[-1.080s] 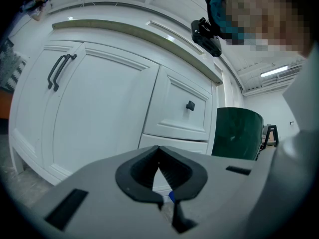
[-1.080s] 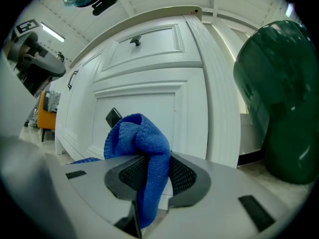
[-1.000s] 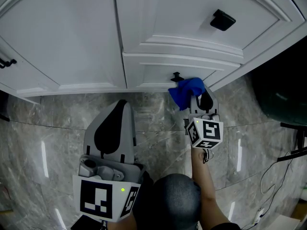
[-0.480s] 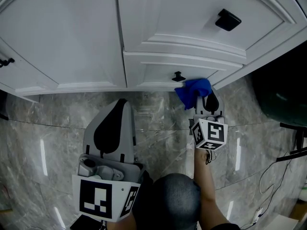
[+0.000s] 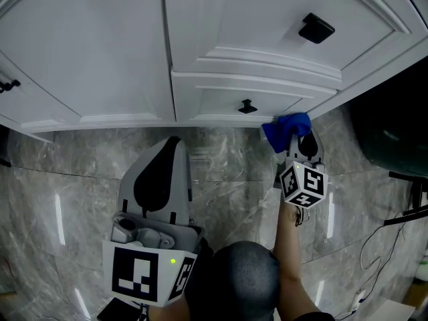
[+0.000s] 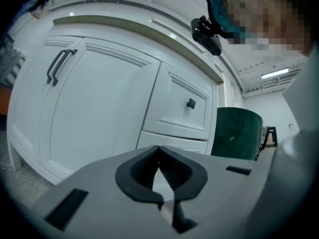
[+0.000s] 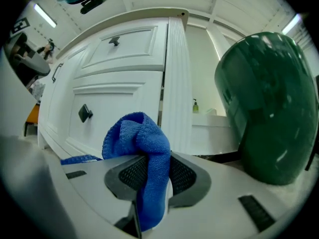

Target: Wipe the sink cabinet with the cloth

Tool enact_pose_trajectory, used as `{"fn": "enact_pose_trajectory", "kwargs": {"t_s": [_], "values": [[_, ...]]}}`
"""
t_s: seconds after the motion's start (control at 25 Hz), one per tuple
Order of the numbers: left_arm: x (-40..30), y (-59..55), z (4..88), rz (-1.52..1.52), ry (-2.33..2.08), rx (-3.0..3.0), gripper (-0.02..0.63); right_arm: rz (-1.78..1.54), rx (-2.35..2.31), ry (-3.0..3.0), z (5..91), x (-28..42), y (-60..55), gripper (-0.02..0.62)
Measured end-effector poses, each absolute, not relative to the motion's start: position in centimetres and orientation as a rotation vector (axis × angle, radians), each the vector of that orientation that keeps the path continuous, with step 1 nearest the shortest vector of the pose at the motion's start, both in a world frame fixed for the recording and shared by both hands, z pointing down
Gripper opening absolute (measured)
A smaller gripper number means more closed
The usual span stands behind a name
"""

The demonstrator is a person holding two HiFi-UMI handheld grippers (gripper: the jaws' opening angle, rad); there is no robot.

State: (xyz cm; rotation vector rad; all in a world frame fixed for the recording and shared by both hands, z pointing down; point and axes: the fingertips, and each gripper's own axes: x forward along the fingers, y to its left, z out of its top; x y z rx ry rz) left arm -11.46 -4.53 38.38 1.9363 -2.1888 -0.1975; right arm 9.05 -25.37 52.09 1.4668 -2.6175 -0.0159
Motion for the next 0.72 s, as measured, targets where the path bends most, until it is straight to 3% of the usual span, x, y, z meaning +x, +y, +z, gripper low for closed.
{"fn": "enact_pose_trajectory", "kwargs": {"t_s": [0.4, 0.72], "values": [[-11.4, -4.4, 37.9, -0.223, -2.2, 1.929, 0.0, 0.11, 1.416, -2.674, 51.9, 7.4, -23.3, 0.115], [-12.7, -3.4, 37.5, -0.248, -2.24, 1.892, 0.0, 0.124, 0.784, -2.879, 53.4, -6.4, -14.8, 0.115]]}}
